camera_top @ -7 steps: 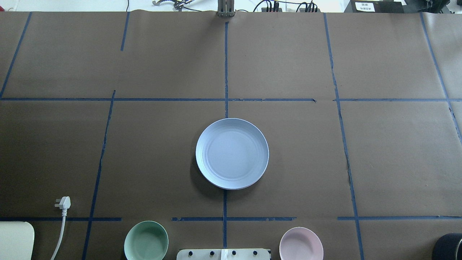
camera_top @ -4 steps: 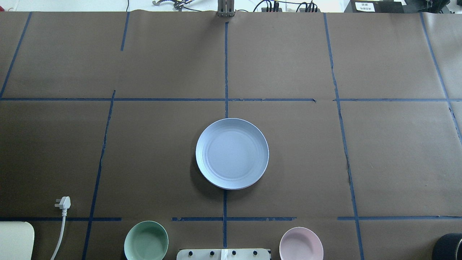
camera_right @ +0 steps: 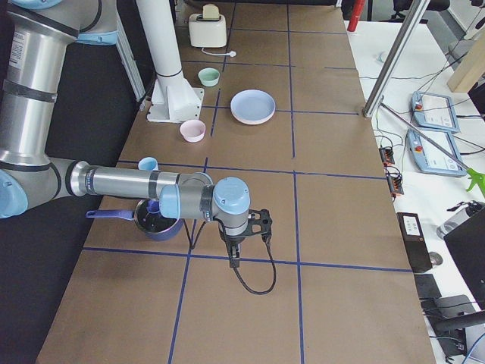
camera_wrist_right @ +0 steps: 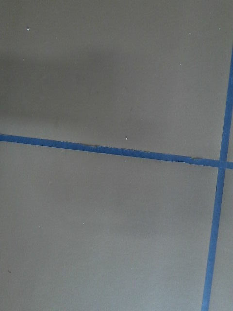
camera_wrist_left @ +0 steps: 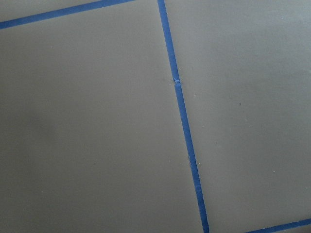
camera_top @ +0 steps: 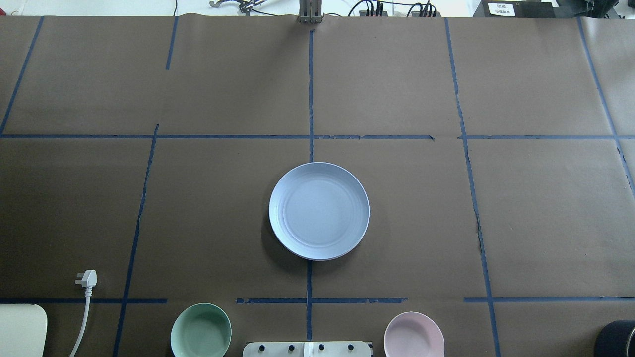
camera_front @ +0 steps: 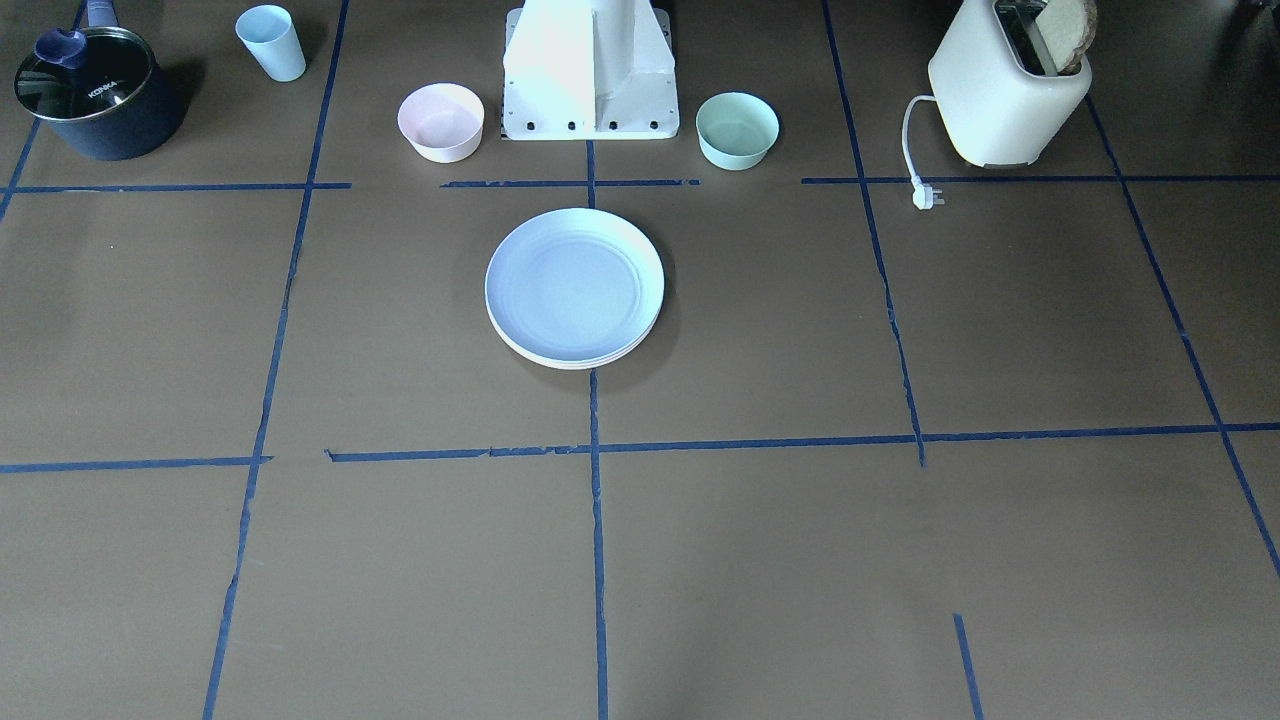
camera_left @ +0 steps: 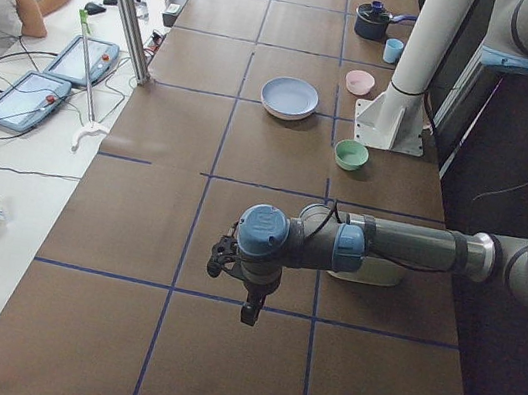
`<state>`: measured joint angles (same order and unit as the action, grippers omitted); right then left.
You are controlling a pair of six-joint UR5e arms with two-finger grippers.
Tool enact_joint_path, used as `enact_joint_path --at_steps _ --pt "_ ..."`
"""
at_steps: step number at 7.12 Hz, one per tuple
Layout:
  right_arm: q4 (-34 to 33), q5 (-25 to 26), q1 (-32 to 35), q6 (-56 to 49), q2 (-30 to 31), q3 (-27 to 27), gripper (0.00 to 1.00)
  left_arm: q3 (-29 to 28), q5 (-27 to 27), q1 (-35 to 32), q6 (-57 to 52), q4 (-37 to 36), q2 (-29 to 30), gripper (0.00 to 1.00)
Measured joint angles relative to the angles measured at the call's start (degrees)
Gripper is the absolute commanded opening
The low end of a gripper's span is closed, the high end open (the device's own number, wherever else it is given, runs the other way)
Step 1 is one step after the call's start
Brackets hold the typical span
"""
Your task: Stack three plates with pink and blue
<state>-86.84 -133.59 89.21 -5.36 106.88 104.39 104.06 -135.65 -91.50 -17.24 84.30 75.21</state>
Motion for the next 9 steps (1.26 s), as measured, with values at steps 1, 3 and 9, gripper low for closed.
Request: enact_joint_path --at_steps 1,3,9 --pt "-0.02 0.0 0.0 0.0 0.0 -0.12 1.0 -0.49 0.04 0.0 0.01 -0.06 -0.06 1.0" --pt "-0.1 -0.06 0.0 0.05 0.0 -0.61 1.0 -1.18 1.61 0.0 0.09 -0.12 -0.13 1.0" --pt "-0.01 -1.24 0.0 0.03 -0.16 -0.71 1.0 -1.69 3.36 0.0 0.08 -0.08 -0.64 1.0"
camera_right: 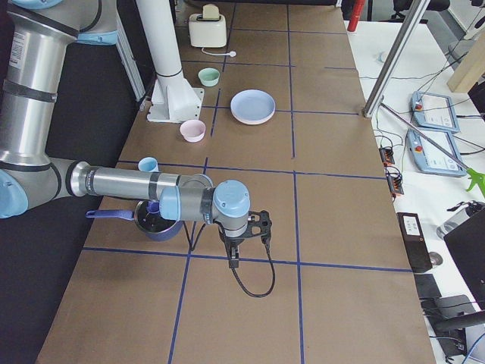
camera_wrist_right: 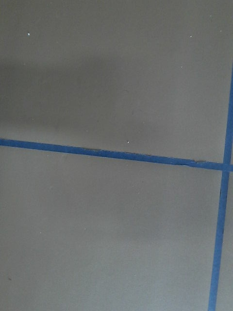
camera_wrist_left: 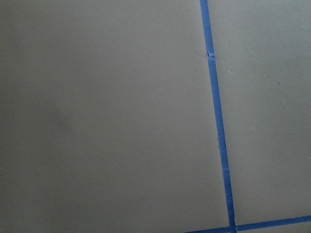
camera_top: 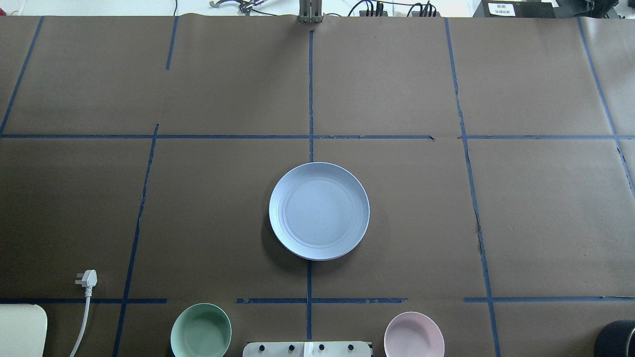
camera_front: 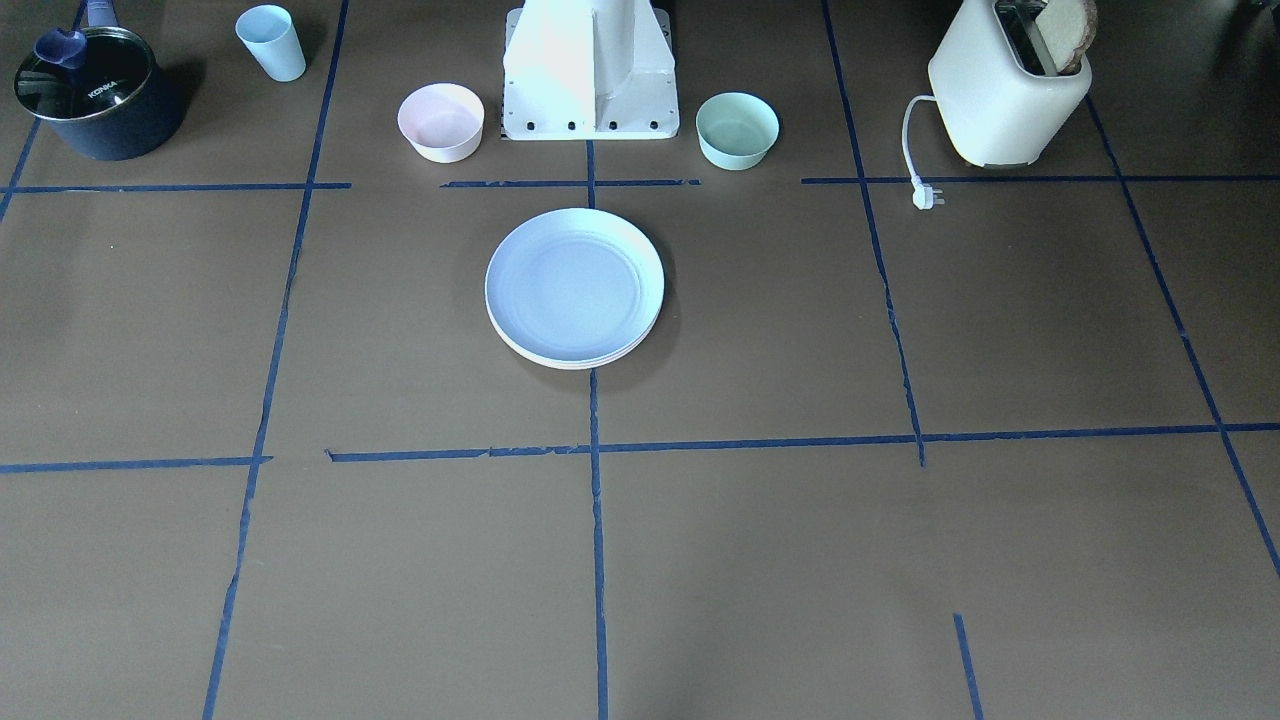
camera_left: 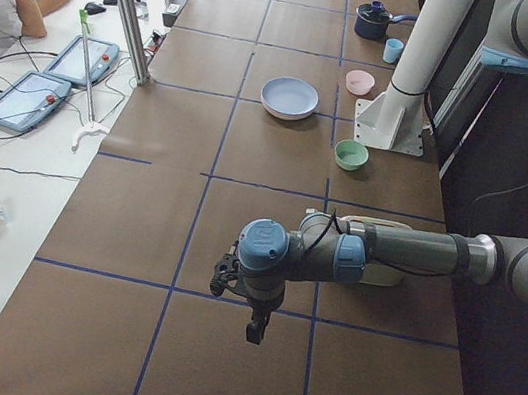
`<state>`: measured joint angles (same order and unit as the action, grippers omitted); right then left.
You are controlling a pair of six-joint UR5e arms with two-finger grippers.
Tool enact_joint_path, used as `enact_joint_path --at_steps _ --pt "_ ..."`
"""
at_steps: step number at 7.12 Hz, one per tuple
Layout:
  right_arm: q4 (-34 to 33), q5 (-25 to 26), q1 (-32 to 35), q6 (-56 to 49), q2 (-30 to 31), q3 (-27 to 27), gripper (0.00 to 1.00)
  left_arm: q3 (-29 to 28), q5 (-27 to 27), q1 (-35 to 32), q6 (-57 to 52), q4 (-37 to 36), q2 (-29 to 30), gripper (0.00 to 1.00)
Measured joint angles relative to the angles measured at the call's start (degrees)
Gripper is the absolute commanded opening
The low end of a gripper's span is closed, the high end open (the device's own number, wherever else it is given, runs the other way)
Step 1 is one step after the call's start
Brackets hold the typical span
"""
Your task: Stack three plates with pink and blue
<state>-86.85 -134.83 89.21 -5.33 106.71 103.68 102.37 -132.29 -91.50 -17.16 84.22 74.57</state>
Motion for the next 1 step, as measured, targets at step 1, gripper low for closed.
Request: enact_joint_path --at_steps 1 --pt "0.01 0.02 0.0 -0.04 -0.14 0.02 1.0 0.38 -0.09 0.0 -0.06 0.15 0.19 1.0"
